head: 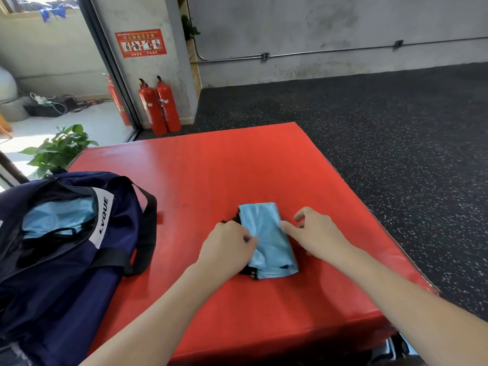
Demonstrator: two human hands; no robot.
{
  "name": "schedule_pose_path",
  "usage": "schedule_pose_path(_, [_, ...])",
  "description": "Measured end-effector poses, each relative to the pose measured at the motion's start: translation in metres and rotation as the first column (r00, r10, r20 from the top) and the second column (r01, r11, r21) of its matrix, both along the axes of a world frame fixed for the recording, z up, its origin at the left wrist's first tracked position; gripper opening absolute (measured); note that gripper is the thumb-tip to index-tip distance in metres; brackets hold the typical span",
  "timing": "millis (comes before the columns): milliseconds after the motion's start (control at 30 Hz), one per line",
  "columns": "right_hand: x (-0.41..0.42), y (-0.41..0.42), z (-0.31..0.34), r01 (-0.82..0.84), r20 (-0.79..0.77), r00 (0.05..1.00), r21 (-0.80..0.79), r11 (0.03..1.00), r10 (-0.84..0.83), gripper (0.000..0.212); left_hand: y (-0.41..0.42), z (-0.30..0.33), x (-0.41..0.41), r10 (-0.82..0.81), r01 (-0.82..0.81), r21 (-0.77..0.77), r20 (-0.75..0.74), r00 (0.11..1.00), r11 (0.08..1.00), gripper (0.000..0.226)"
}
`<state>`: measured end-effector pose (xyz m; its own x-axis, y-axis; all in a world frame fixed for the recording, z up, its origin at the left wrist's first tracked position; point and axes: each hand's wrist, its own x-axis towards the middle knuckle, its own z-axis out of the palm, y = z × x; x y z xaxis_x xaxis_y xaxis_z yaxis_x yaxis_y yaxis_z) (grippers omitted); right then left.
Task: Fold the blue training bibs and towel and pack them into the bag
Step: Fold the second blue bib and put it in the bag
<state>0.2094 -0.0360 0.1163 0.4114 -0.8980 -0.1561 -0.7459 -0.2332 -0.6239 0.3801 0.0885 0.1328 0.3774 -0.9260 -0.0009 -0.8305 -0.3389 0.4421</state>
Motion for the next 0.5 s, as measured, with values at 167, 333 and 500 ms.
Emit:
schedule_pose_path(167, [0.005, 0.006, 0.002, -0.088, 0.036, 0.996, 0.087, 0.992, 0.085, 0.045, 0.009, 0.006, -0.013, -0.014, 0.023, 0.031, -0.253, 0.967, 0.999, 0.015])
schedule_pose_path(333, [0.008, 0.003, -0.002, -0.14, 0.254, 0.965, 0.305, 0.942, 0.062, 0.041, 0.009, 0.009, -0.007, 0.028, -0.029, -0.047, -0.011, 1.0, 0.998, 0.015])
schedule_pose_path(500, [0.007, 0.006, 0.008, -0.27, 0.401, 0.911, 0.405, 0.874, 0.095, 0.027, 0.006, 0.006, 0.018, -0.138, 0.064, -0.349, -0.192, 0.972, 0.935, 0.027])
